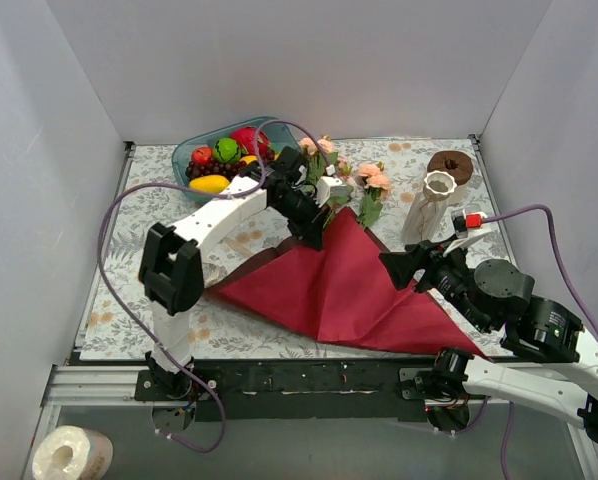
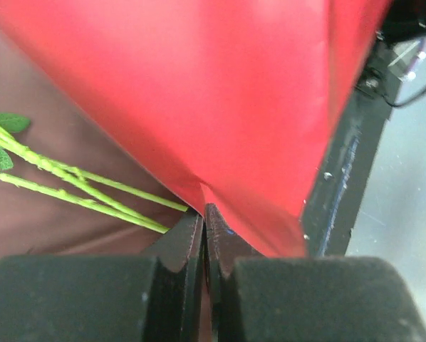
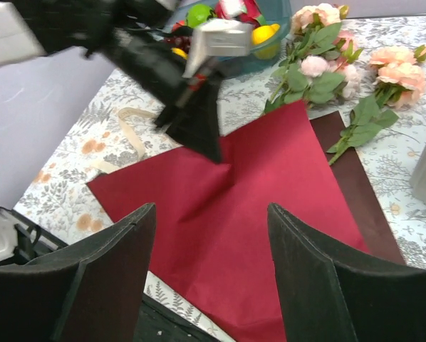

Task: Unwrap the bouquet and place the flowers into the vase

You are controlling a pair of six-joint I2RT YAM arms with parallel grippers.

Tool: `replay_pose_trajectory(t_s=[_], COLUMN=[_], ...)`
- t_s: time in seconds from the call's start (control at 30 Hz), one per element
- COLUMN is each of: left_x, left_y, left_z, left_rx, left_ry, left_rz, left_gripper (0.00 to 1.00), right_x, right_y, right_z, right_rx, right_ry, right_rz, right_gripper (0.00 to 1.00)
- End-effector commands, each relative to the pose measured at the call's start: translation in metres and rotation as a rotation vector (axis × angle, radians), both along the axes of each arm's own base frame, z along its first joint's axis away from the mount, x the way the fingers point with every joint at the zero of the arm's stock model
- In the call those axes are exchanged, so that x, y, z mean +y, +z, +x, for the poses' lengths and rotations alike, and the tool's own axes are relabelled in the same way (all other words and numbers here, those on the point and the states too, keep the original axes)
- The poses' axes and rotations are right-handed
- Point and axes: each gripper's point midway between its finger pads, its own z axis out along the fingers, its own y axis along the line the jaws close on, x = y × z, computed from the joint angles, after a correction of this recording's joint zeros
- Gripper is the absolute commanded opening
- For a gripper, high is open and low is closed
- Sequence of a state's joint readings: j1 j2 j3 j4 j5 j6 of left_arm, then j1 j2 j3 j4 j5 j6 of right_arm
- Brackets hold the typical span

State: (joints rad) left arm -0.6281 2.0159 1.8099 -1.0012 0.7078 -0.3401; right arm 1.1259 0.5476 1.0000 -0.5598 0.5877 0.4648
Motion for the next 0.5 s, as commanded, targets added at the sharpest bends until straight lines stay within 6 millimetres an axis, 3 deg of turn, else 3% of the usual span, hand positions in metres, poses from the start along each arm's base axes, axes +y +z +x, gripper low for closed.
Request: replay_pose_trajectory(t_s=[0.0,0.13,0.23,0.33,0.47], left_x=[0.002,0.015,0.023,0.033,0.058], left_y=[0.070,0.074,0.092,0.117,0.128], left_z=[-0.031,-0.060,-0.080,-0.100,-0.132], left_rx=[-0.203,-0.211,-0.280,-0.389,-0.609], left_ry=[-0.130,-0.245,-0.356,-0.425,-0.626], left_rz=[-0.195,-0.204,-0.279,-0.360,-0.431], left_gripper=[0.00,0.00,0.00,0.00,0.00], right_x=[-0.013,-0.012,-0.010,-0.011,-0.021], right_y=[0.017,0.013,0.013,0.022,0.047], right_z=[0.006,0.009,0.011,0.012,0.014], right_rx=[-0.031,-0.033,-0.037,-0.055,-0.098], right_ry=[-0.061,-0.074,-0.075,-0.082,-0.107], right_rz=[-0.007,-0.027,-0.027,-0.025,-0.004], right_gripper=[0.71,0.71,0.71,0.71,0.71])
